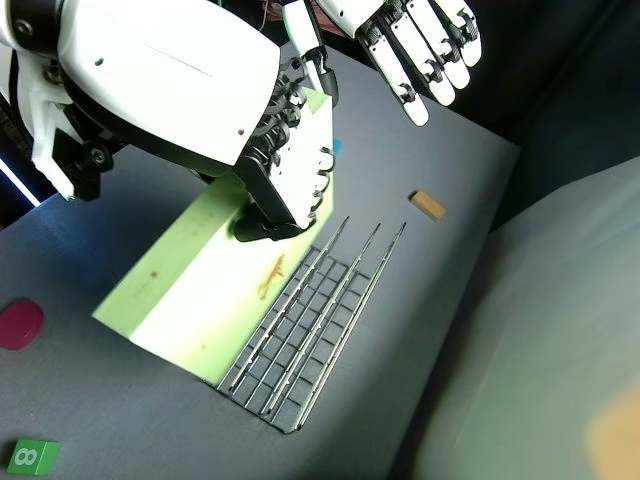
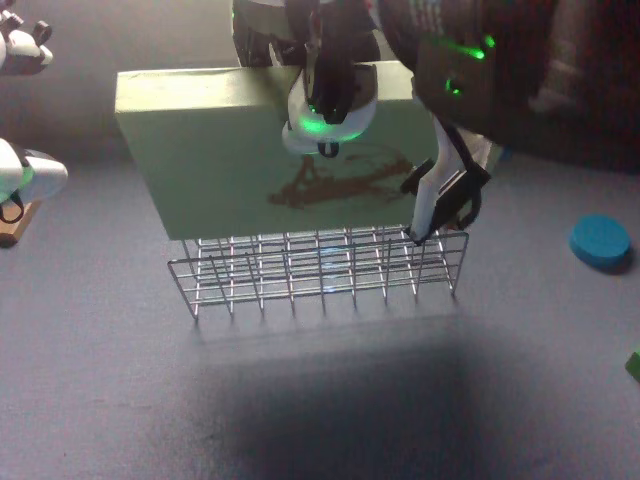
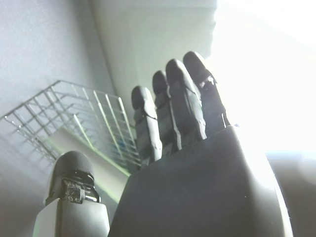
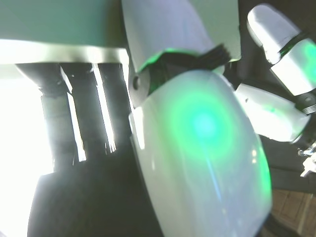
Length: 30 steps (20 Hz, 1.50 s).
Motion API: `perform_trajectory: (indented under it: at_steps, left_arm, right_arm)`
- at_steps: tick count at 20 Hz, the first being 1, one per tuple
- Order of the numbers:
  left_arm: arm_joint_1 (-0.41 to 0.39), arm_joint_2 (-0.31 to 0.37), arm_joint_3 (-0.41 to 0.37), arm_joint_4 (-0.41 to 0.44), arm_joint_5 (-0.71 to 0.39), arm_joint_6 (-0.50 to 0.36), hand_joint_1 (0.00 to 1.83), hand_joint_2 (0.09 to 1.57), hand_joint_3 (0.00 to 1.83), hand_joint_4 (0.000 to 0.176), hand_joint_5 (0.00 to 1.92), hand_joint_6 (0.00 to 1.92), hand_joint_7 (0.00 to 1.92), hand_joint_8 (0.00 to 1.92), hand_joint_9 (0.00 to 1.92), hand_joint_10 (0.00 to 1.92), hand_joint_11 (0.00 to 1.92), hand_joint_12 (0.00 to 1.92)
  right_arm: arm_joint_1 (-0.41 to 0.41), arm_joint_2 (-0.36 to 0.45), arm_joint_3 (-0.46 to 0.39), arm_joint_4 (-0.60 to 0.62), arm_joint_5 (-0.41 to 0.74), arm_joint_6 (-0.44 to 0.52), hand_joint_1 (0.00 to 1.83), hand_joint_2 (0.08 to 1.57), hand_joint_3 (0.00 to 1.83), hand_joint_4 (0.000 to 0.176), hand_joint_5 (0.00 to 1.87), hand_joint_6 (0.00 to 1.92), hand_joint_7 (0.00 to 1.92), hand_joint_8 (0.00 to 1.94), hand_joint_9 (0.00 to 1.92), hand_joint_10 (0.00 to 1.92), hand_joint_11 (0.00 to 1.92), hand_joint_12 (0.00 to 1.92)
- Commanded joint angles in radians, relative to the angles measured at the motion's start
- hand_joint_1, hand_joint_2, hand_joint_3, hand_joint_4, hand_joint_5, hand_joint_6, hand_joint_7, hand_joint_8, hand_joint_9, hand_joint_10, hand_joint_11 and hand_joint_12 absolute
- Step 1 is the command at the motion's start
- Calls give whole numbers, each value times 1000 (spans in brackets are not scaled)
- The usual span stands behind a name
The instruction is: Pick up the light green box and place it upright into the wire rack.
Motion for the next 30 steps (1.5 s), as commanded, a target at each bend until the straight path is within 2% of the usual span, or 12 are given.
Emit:
perform_trajectory:
  at_steps: [1,17,26,30]
  left_arm:
    - [-15,3,2,74,-14,9,93,1208,1,58,377,0,326,0,308,0,0,825]
    - [-16,2,-2,62,-9,2,81,1214,1,57,389,0,334,3,313,1,0,816]
    - [-25,-2,-9,52,-10,2,83,1215,1,57,396,2,343,4,317,1,0,810]
    - [-31,-44,-15,29,10,10,80,1217,1,57,402,2,345,3,321,3,0,793]
  right_arm:
    - [-2,-8,4,-64,33,0,1358,1180,0,0,789,1019,879,1193,802,1504,764,1528]
    - [-128,-83,142,-69,88,44,1359,1175,0,0,811,987,879,1189,810,1493,764,1524]
    - [-152,-93,163,-74,113,53,1359,1175,0,0,806,993,877,1181,816,1494,765,1528]
    - [-164,-93,163,-82,118,52,1359,1174,0,0,805,991,864,1189,834,1481,772,1519]
